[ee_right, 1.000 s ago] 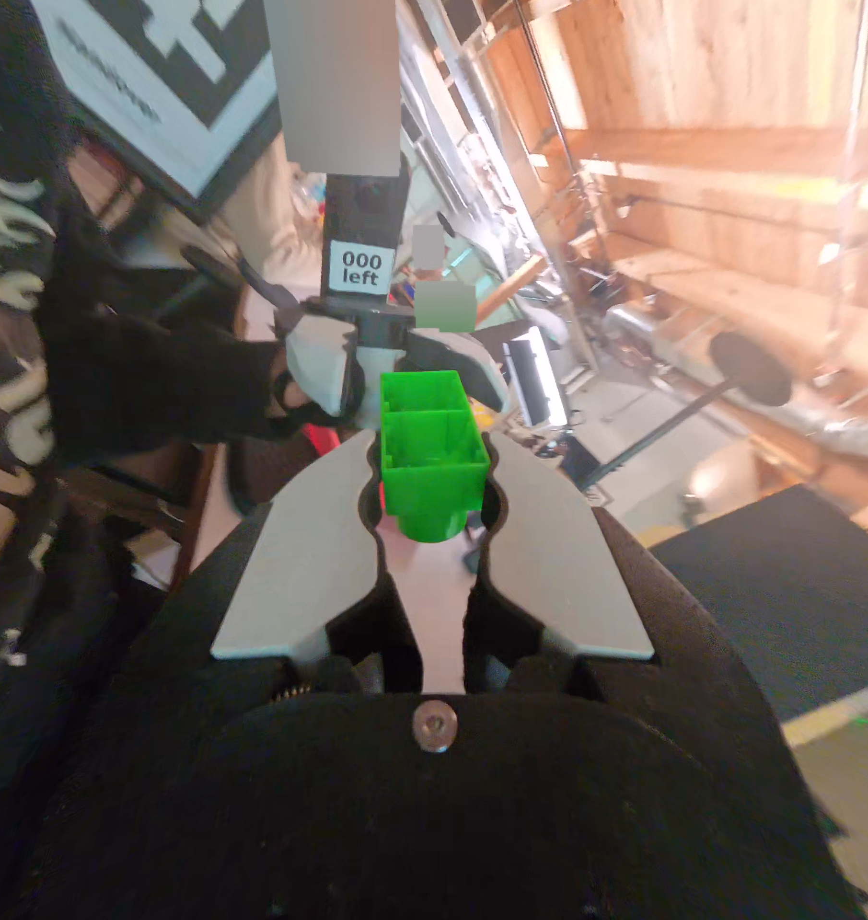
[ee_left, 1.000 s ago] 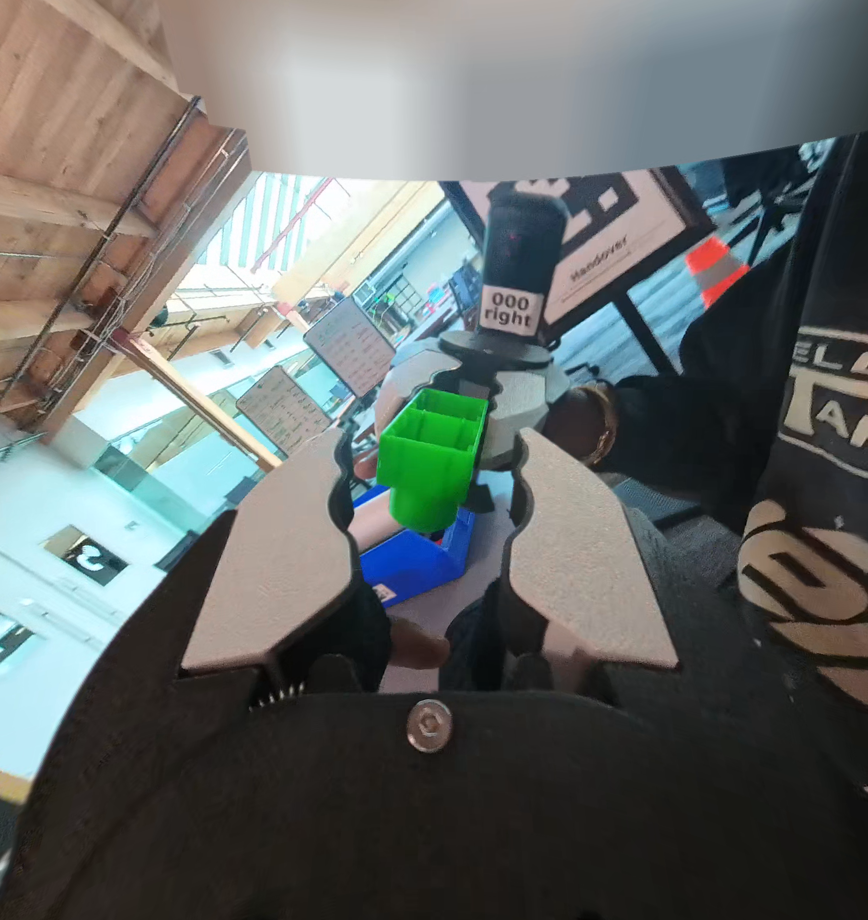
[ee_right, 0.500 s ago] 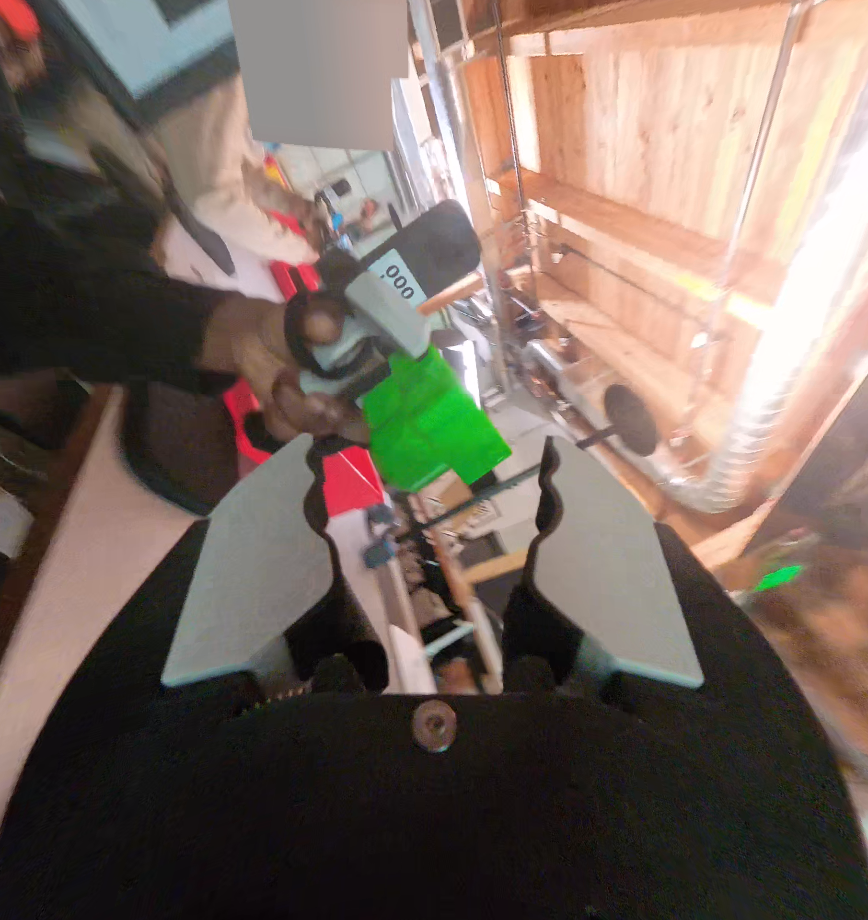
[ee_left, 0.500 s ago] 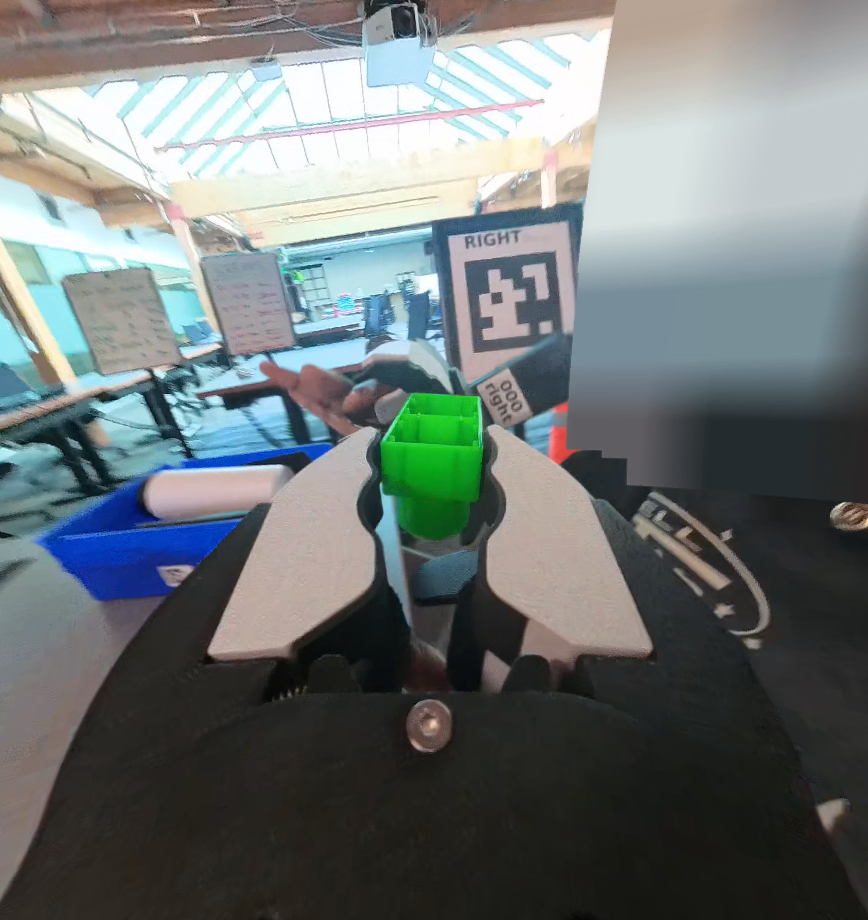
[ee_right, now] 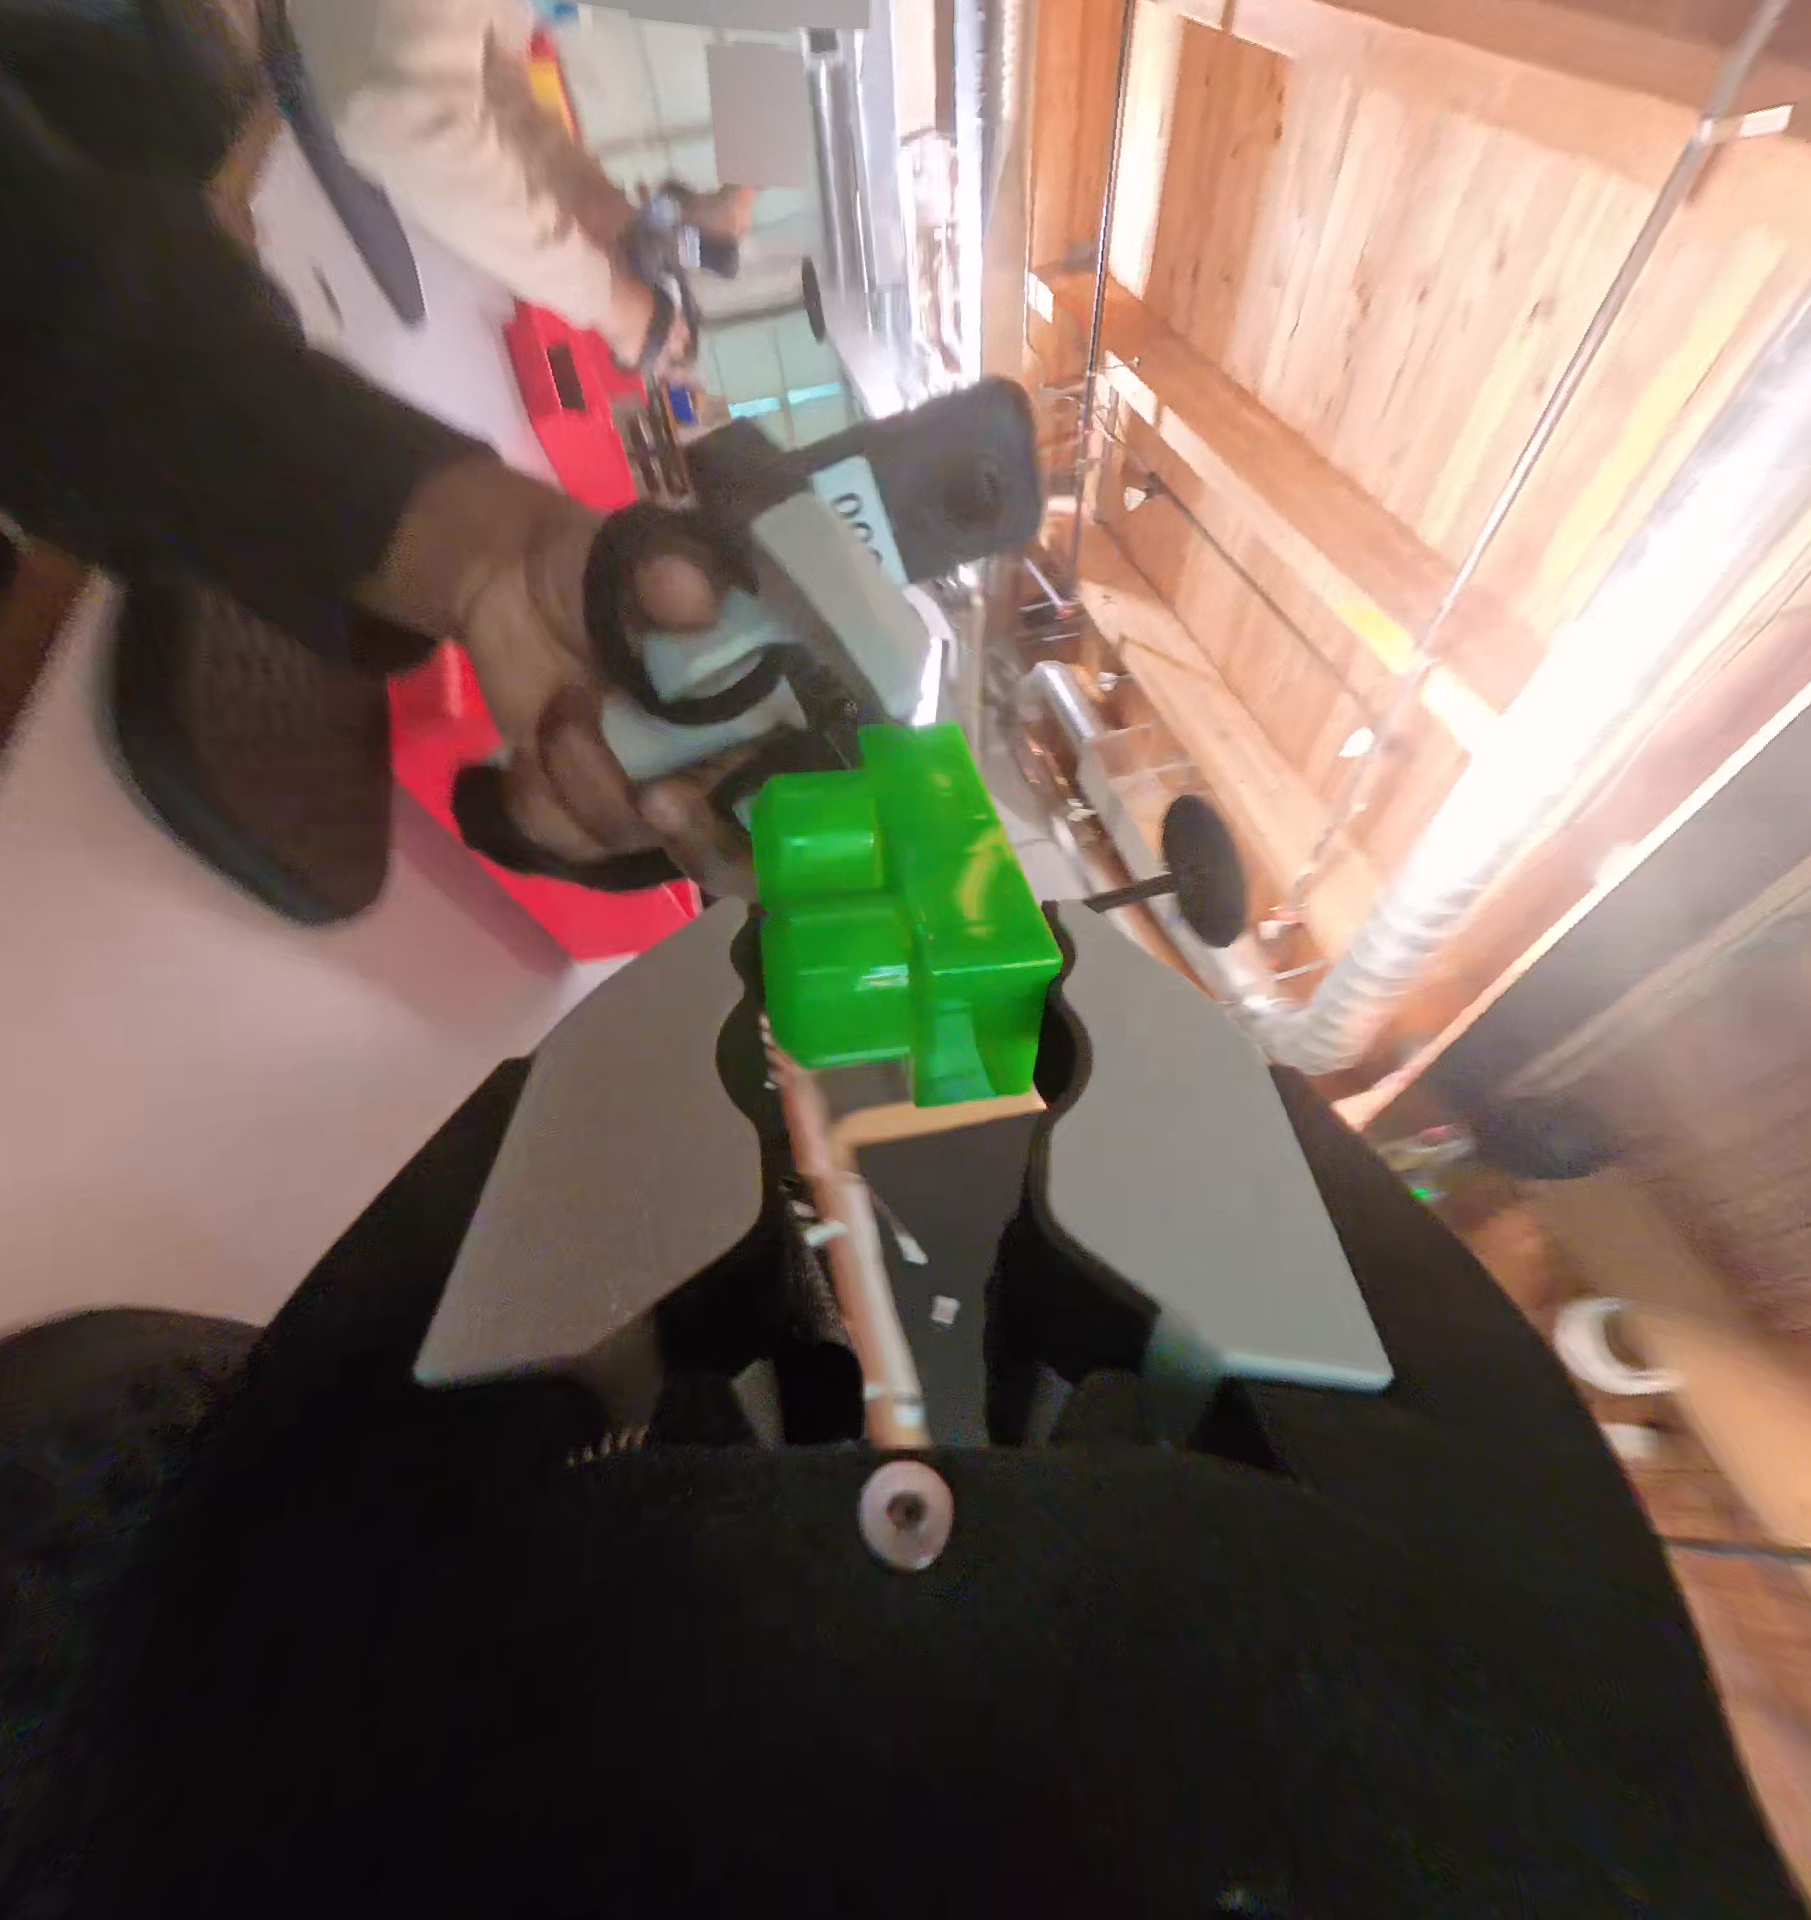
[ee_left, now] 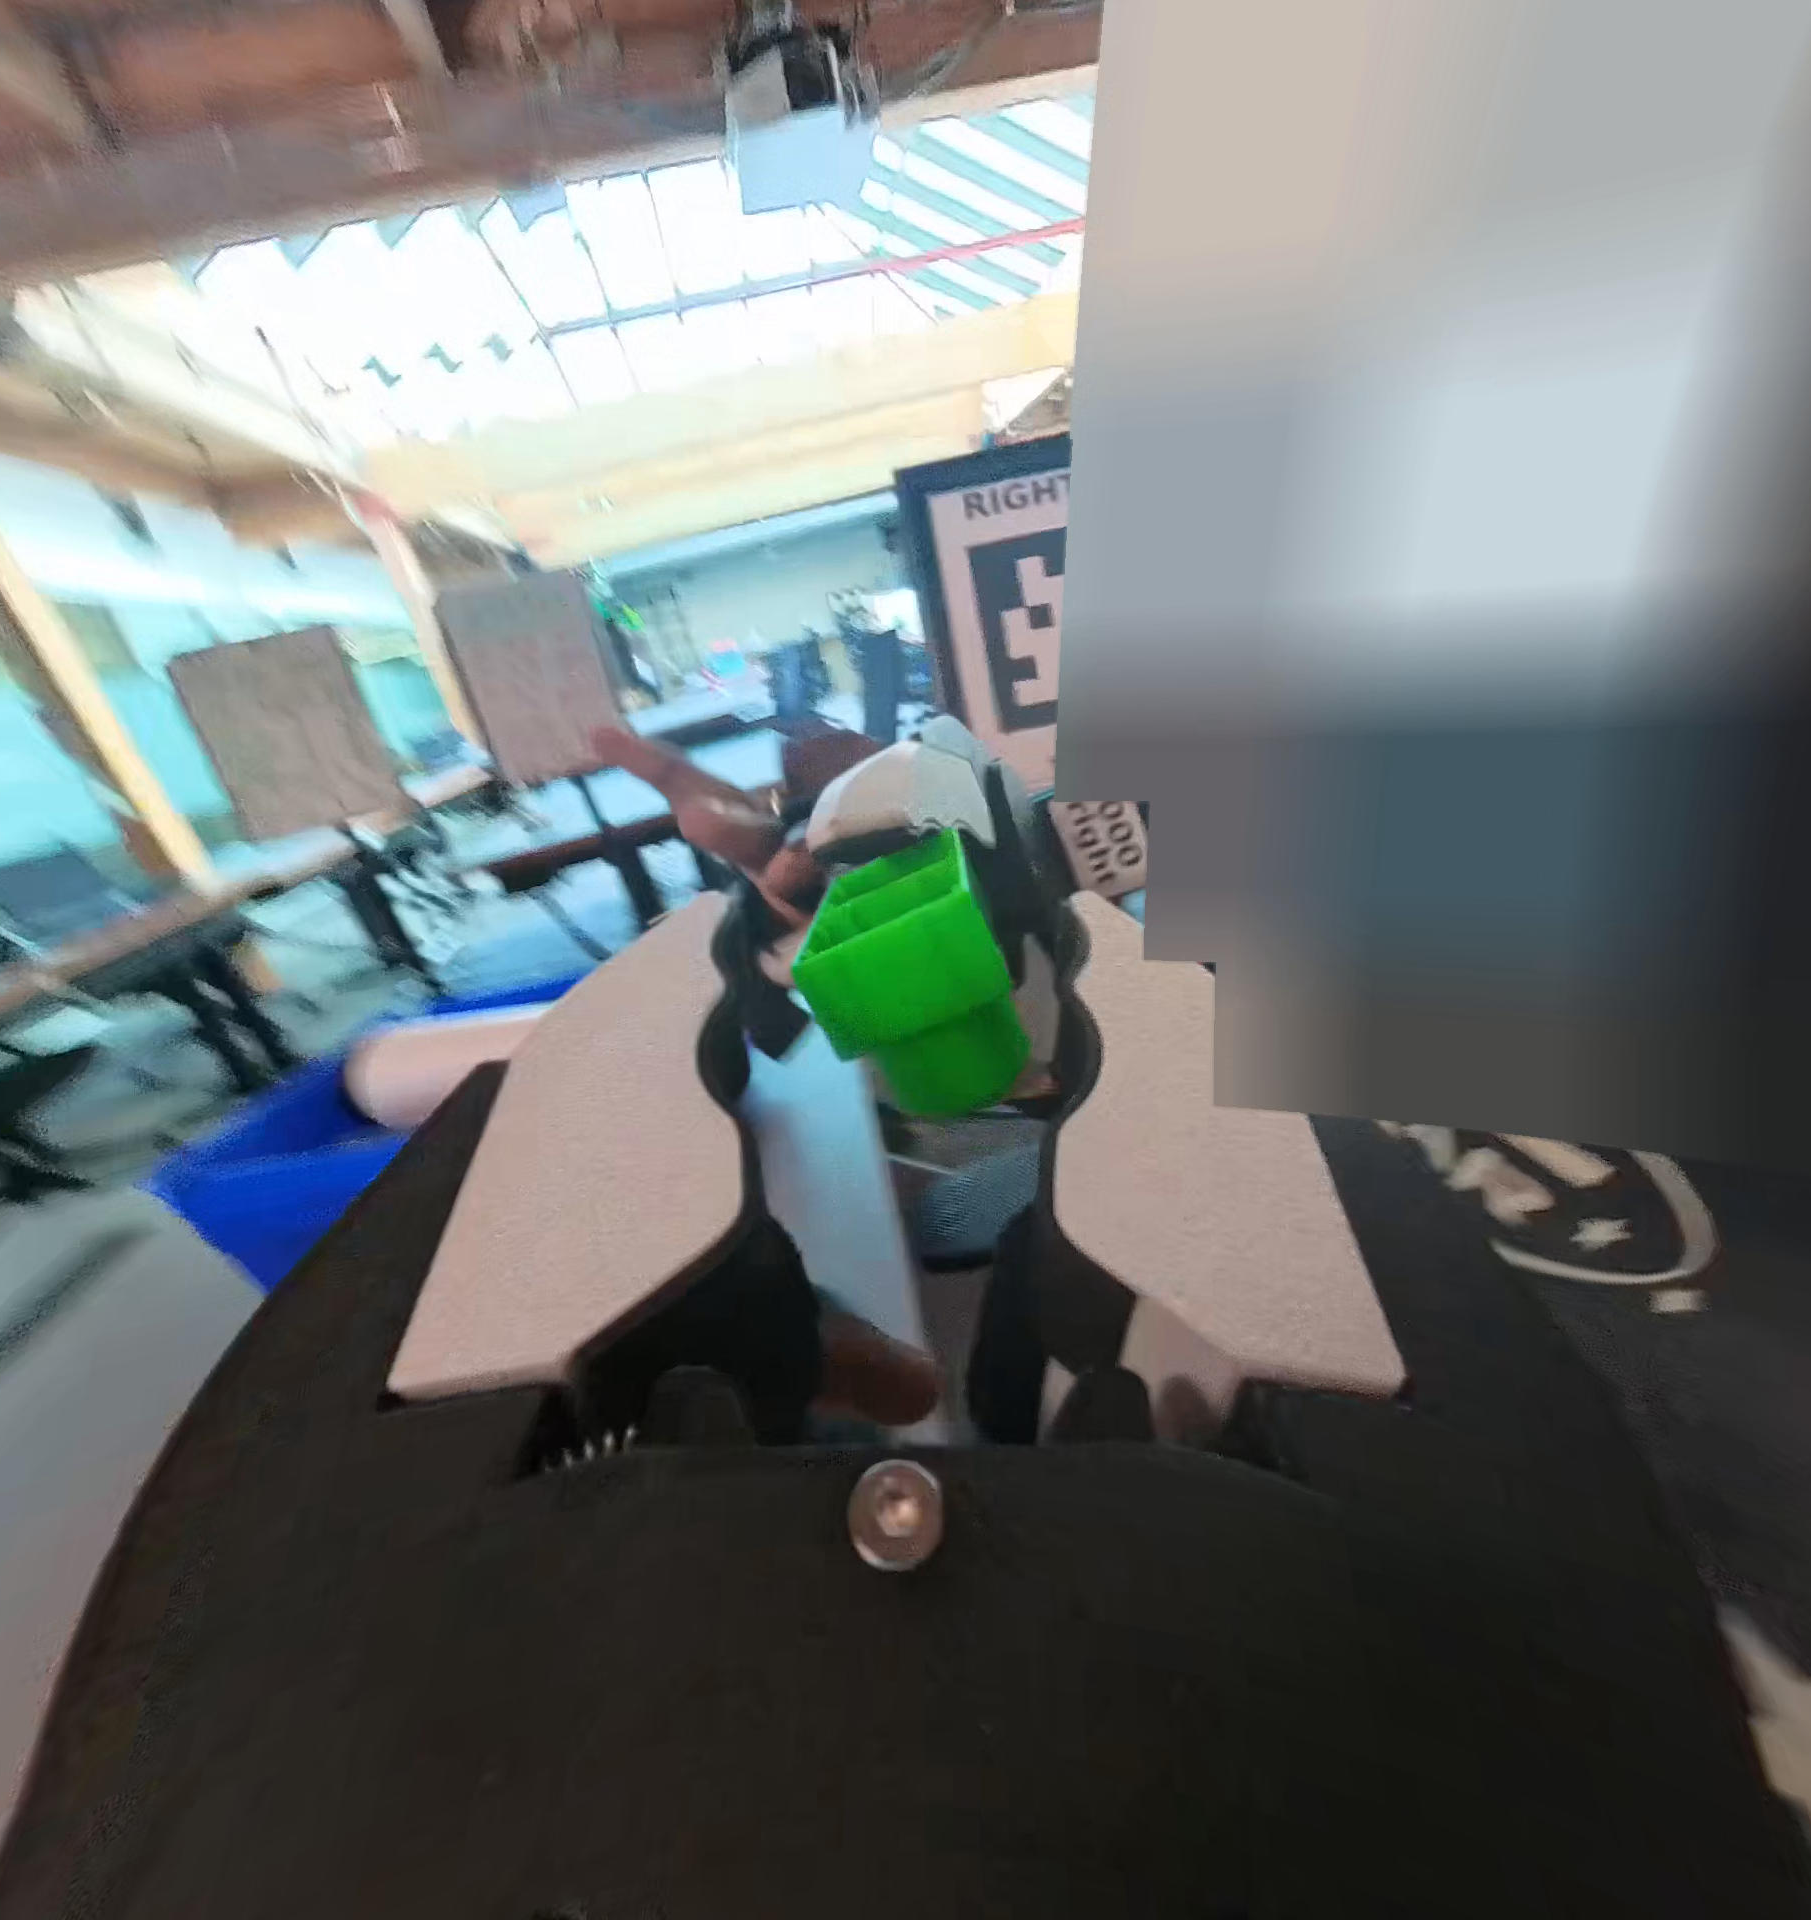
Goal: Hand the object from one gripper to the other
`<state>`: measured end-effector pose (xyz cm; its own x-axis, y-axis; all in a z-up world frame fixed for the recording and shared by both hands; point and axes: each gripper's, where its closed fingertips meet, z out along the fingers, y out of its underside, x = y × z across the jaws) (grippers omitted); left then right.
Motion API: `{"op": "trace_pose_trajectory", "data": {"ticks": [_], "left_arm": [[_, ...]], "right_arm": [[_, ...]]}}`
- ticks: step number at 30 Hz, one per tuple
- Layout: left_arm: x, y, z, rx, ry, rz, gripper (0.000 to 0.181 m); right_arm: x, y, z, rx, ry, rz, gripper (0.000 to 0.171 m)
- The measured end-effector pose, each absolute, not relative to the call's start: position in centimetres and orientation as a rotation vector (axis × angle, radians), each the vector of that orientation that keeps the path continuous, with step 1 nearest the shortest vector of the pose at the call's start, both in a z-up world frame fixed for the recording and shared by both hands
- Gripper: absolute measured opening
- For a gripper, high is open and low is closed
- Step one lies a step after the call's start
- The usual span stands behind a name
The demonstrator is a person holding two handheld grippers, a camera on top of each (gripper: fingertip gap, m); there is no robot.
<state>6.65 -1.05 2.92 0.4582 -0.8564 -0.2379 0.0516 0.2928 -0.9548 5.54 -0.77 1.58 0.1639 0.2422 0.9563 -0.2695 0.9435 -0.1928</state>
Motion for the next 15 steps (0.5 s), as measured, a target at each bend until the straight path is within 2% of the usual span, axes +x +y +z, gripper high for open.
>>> {"op": "trace_pose_trajectory", "data": {"ticks": [2, 7, 9, 12, 15], "left_arm": [[6.3, -1.2, 3.2, -1.009, 0.958, -0.507, 0.066], [6.9, -1.3, 2.5, -0.906, 1.09, -0.092, 0.069], [7.3, -1.5, 2.3, -0.884, 1.11, -0.075, 0.064], [7.3, -1.3, 2.0, -0.903, 1.119, -0.089, 0.048], [7.3, -1.5, 1.7, -0.935, 1.135, -0.161, 0.045]], "right_arm": [[5.8, -0.7, 2.0, -0.071, -1.379, 0.549, 0.05], [5.9, -0.8, 2.0, -0.224, -1.438, 0.842, 0.05], [5.7, -0.9, 1.6, -0.259, -1.476, 0.877, 0.05], [5.9, -1.4, 1.4, -0.259, -1.499, 0.917, 0.05], [6.0, -1.7, 1.4, -0.269, -1.513, 0.946, 0.05]]}}
